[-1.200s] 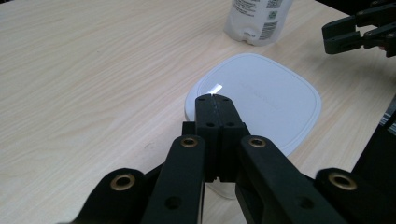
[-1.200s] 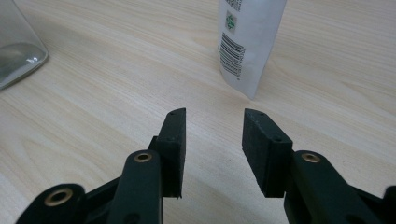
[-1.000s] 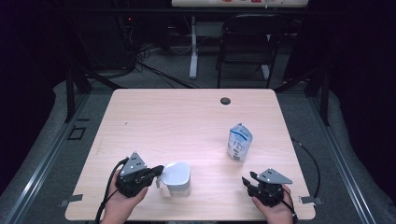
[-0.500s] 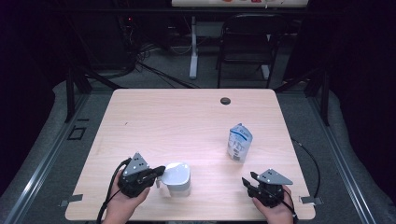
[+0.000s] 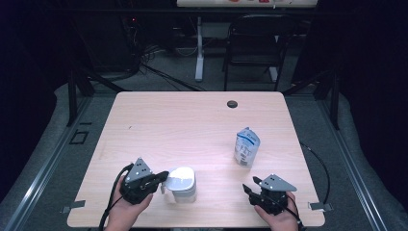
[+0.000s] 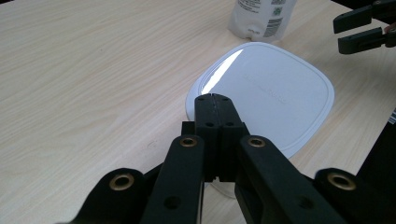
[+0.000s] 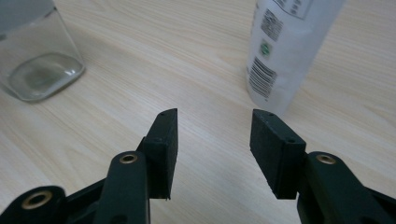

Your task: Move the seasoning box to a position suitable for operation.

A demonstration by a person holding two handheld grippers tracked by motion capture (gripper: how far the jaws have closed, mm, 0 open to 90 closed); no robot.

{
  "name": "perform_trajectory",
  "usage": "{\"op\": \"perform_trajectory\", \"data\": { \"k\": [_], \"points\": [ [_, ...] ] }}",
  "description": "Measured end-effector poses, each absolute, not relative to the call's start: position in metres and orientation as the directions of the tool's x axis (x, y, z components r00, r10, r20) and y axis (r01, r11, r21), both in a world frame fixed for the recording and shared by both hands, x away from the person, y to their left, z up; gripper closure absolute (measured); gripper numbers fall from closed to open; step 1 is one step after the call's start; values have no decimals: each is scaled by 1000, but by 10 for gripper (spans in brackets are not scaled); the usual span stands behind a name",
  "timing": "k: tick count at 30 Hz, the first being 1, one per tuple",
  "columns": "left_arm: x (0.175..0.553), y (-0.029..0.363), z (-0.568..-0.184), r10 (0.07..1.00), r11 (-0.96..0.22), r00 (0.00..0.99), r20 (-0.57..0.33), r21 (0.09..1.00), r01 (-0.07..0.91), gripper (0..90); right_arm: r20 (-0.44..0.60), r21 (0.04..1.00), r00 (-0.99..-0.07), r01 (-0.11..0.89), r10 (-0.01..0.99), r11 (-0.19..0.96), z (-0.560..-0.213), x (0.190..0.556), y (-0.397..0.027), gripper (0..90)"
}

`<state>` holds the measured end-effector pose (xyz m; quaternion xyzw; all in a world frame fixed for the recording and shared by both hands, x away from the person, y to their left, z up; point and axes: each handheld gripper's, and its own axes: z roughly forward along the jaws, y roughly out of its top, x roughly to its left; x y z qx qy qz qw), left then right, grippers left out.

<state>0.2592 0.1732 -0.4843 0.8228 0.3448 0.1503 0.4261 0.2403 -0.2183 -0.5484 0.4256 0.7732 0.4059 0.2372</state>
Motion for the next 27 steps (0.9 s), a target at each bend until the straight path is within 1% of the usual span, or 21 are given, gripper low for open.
{"op": "perform_trajectory", "data": {
  "k": [6, 12, 21, 27],
  "points": [
    [259, 173, -484, 695, -399, 717, -48, 805, 440, 900, -27, 829, -575, 445, 818, 340, -538, 238, -200, 516],
    [259, 173, -484, 695, -399, 718, -47, 805, 439, 900, -52, 818, -631, 418, 774, 395, -530, 236, -181, 514],
    [259, 172, -484, 693, -398, 719, -50, 806, 439, 900, -77, 806, -677, 389, 732, 445, -525, 239, -163, 514],
    [259, 172, -484, 692, -399, 720, -50, 806, 438, 900, -78, 813, -700, 368, 710, 452, -515, 242, -153, 506]
  ]
}}
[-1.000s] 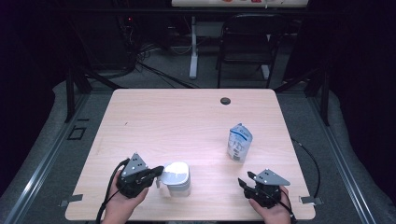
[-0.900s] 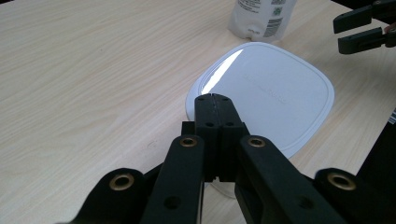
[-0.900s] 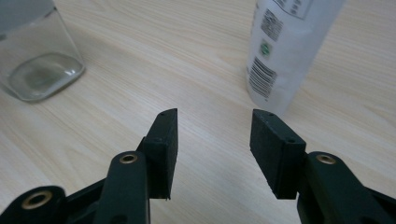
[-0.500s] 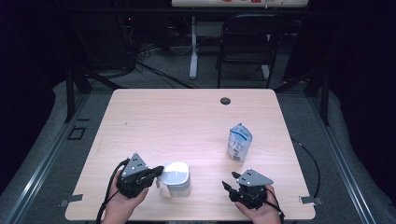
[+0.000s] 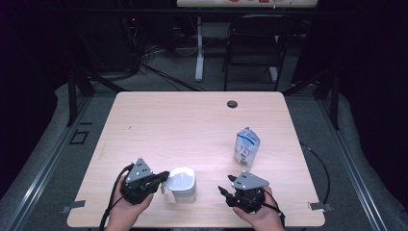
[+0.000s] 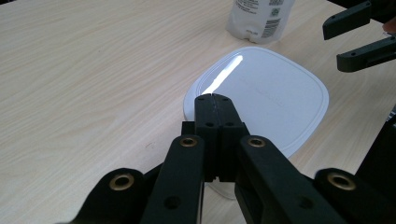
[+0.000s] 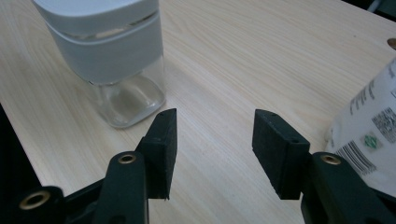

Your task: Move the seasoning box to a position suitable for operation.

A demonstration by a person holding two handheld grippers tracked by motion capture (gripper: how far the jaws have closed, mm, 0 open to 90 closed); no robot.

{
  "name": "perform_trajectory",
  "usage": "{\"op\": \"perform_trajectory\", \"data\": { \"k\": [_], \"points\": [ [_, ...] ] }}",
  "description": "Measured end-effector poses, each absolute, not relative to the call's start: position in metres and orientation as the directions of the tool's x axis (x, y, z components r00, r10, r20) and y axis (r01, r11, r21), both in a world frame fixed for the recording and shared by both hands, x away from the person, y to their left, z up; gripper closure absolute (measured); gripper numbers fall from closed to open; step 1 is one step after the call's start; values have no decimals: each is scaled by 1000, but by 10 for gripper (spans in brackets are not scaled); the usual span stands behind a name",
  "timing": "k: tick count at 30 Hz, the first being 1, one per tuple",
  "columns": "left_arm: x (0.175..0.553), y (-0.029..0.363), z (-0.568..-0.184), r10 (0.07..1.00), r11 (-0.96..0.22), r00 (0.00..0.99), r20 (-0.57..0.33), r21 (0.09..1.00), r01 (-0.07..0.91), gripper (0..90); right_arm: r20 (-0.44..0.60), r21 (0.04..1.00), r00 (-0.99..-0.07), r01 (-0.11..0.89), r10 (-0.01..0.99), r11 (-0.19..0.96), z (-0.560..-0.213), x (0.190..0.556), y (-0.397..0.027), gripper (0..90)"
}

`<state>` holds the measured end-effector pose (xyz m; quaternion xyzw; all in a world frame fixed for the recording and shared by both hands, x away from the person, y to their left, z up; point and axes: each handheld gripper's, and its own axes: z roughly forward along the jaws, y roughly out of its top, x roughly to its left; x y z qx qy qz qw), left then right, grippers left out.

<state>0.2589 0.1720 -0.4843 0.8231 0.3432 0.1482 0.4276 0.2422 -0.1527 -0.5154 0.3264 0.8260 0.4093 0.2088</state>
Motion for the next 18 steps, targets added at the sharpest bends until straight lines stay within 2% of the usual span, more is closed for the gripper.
{"op": "perform_trajectory", "data": {
  "k": [18],
  "points": [
    [259, 173, -484, 688, -402, 724, -47, 806, 435, 900, -96, 809, -752, 322, 652, 491, -505, 249, -114, 511]
  ]
}}
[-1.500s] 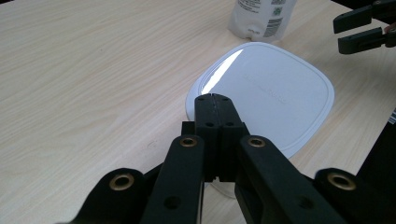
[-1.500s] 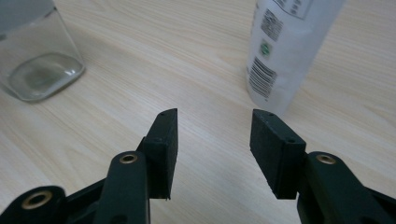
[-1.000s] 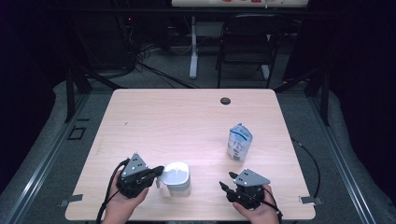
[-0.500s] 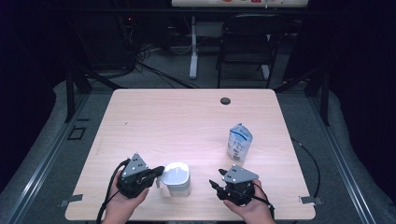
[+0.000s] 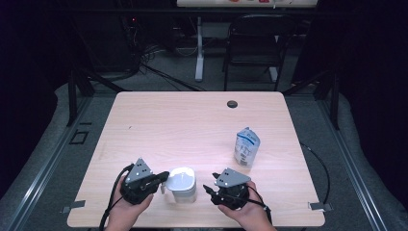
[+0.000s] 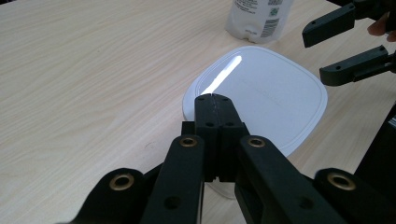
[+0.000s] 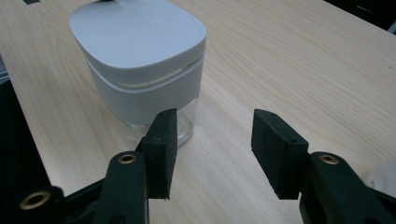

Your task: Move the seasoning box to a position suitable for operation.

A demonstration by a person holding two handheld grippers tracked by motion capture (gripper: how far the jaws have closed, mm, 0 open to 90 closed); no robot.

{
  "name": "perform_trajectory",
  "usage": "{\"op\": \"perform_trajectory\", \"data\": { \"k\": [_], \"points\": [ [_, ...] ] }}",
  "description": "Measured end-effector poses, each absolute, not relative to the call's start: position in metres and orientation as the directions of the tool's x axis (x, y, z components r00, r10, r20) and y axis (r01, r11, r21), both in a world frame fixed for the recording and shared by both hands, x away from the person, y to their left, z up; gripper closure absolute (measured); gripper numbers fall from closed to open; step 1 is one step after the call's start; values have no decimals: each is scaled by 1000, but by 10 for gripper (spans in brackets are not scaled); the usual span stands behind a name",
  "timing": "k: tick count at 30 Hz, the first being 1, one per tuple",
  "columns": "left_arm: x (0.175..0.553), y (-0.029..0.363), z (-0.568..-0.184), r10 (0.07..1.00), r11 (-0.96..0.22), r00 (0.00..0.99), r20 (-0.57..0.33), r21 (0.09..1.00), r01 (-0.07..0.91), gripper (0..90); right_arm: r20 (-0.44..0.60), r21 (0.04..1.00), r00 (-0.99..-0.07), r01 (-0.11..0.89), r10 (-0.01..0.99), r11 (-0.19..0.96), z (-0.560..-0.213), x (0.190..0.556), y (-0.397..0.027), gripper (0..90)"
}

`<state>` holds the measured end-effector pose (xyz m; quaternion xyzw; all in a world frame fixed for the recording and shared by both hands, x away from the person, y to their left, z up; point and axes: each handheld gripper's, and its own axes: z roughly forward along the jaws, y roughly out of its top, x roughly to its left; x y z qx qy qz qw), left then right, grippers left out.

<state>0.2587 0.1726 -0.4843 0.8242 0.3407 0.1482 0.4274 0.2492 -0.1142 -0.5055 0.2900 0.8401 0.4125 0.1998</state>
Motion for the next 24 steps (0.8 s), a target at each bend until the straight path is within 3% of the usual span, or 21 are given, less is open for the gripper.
{"op": "perform_trajectory", "data": {
  "k": [24],
  "points": [
    [258, 173, -485, 688, -396, 724, -52, 808, 435, 900, -129, 789, -771, 301, 624, 536, -505, 256, -93, 514]
  ]
}}
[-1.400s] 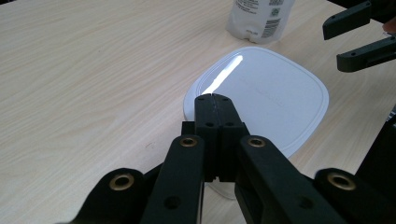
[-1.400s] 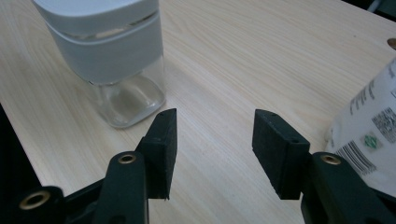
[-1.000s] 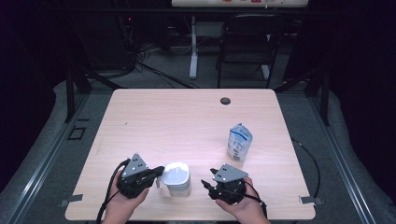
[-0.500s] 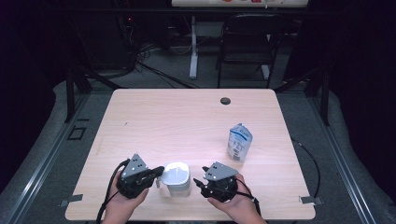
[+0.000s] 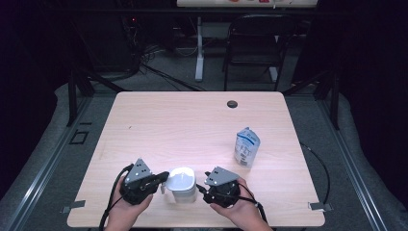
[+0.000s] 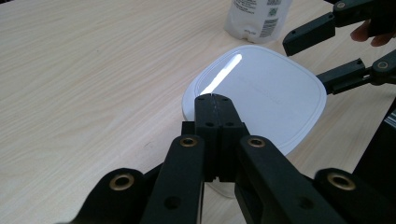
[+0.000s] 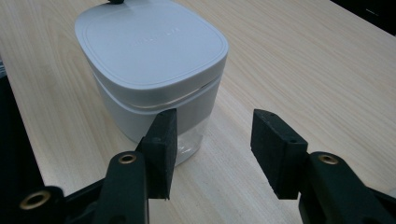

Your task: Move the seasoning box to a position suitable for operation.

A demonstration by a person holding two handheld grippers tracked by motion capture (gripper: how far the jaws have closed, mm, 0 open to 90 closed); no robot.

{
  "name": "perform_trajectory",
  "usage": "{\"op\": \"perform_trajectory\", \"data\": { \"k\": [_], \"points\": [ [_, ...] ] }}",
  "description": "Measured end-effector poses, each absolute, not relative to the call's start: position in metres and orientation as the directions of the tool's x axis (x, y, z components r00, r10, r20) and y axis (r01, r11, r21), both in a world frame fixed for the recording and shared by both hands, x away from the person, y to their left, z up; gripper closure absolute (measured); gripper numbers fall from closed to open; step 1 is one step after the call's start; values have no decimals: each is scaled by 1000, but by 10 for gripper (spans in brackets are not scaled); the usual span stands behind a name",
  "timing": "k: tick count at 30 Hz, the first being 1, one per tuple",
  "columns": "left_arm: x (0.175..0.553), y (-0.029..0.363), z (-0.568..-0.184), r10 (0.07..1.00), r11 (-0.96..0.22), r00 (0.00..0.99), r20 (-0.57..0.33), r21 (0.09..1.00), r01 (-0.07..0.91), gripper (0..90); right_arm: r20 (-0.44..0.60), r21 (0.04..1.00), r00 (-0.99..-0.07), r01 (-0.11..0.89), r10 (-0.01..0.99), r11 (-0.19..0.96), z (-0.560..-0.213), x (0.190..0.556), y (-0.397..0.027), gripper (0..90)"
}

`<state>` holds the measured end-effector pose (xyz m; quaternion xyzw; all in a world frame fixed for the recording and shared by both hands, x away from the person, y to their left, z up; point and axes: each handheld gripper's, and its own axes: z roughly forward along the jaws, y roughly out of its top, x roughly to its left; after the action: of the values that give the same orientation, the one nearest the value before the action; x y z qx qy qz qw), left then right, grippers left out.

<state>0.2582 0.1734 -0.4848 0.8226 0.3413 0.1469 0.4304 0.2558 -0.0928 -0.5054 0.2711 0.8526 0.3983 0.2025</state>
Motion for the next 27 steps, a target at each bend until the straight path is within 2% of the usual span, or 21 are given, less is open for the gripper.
{"op": "perform_trajectory", "data": {
  "k": [27],
  "points": [
    [258, 174, -485, 687, -398, 725, -52, 808, 435, 900, -133, 785, -772, 301, 622, 541, -504, 258, -89, 515]
  ]
}}
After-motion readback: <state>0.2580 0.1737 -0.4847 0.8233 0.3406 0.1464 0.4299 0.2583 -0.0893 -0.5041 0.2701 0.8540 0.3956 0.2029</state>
